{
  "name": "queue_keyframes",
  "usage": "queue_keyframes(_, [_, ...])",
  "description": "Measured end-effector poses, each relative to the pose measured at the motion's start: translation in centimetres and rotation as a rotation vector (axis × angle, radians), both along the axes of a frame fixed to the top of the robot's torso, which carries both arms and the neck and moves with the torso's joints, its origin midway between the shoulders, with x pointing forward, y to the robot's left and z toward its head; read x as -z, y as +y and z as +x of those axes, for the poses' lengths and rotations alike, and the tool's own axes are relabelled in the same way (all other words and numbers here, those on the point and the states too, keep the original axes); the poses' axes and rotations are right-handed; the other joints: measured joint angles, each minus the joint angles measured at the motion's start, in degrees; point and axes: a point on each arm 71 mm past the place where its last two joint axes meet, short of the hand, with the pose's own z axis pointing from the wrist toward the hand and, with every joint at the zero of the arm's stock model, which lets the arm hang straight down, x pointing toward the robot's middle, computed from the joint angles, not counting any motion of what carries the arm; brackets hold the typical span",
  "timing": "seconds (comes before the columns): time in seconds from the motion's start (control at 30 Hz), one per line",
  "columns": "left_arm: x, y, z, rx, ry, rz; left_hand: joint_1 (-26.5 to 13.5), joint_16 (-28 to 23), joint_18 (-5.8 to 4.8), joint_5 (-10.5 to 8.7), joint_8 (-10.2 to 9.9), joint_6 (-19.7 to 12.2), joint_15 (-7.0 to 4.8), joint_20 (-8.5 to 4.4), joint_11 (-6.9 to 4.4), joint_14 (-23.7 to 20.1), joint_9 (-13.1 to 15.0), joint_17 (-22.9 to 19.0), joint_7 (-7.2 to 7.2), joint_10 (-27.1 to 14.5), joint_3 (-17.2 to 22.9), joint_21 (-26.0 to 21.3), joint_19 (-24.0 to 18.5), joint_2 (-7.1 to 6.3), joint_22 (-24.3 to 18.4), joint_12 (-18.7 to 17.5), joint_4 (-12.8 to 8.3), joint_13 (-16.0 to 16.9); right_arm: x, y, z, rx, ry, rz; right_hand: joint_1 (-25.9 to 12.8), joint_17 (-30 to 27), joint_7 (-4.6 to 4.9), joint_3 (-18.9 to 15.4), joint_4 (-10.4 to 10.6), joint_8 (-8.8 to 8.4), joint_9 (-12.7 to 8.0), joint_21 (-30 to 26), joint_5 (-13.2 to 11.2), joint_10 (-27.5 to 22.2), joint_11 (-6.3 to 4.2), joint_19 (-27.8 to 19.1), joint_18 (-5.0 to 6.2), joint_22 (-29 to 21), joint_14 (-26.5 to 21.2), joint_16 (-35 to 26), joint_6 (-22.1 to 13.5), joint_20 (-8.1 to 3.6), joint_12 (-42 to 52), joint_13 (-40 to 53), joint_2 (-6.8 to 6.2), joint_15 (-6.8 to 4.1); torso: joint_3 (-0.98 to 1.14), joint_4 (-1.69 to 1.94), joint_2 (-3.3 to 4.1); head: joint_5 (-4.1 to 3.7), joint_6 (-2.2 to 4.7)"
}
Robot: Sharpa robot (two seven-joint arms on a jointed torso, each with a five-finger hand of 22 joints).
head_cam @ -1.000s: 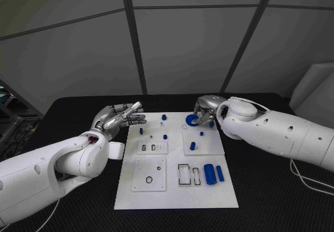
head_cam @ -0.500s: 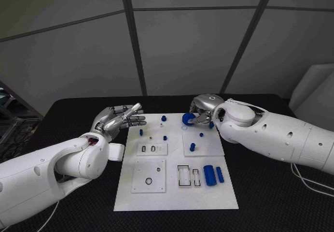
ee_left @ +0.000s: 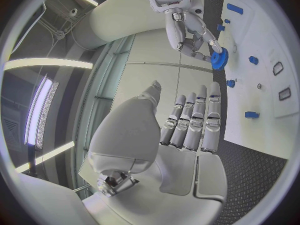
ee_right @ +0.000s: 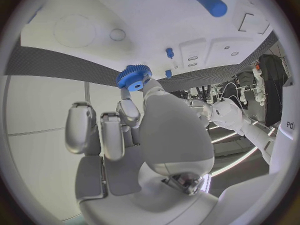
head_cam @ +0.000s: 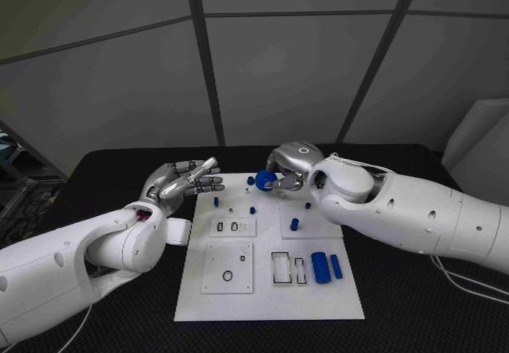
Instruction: Assemble the parts on the task board
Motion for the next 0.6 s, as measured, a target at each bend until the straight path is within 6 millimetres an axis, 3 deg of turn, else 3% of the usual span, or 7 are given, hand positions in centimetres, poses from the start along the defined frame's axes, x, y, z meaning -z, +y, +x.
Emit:
queue_keyframes(0.3, [0.0, 0.0, 0.0, 0.001, 0.000, 0.000, 0.00, 0.00, 0.00, 0.00, 0.00, 0.00, 0.00, 0.00, 0.00, 0.00, 0.00, 0.00, 0.00, 0.00, 0.00, 0.00, 0.00, 0.00, 0.00, 0.00, 0.00, 0.00, 0.2, 3.0, 0.0, -0.042, -0.018, 0.002, 0.00, 0.02, -0.02, 0.00, 0.01, -0.01, 0.00, 0.00, -0.19, 0.00, 0.00, 0.00, 0.00, 0.00, 0.00, 0.00, -0.01, 0.00, 0.00, -0.01, 0.00, 0.00, -0.06, 0.08, 0.01, 0.16, 0.13])
queue_keyframes(0.6, [0.0, 0.0, -0.1, 0.001, -0.001, 0.001, 0.00, 0.00, 0.00, 0.00, 0.00, 0.00, 0.00, 0.00, 0.00, 0.00, 0.00, -0.01, 0.00, 0.00, 0.00, 0.00, 0.00, 0.00, 0.01, 0.00, 0.00, 0.00, 1.2, 4.0, 0.3, -0.045, -0.006, -0.012, -0.01, 0.01, -0.12, 0.16, 0.17, -0.22, 0.02, 0.00, -0.21, 0.00, 0.00, -0.01, 0.01, -0.02, 0.00, 0.00, 0.02, 0.00, 0.00, -0.01, -0.01, 0.00, -0.07, 0.20, 0.02, 0.63, -0.05])
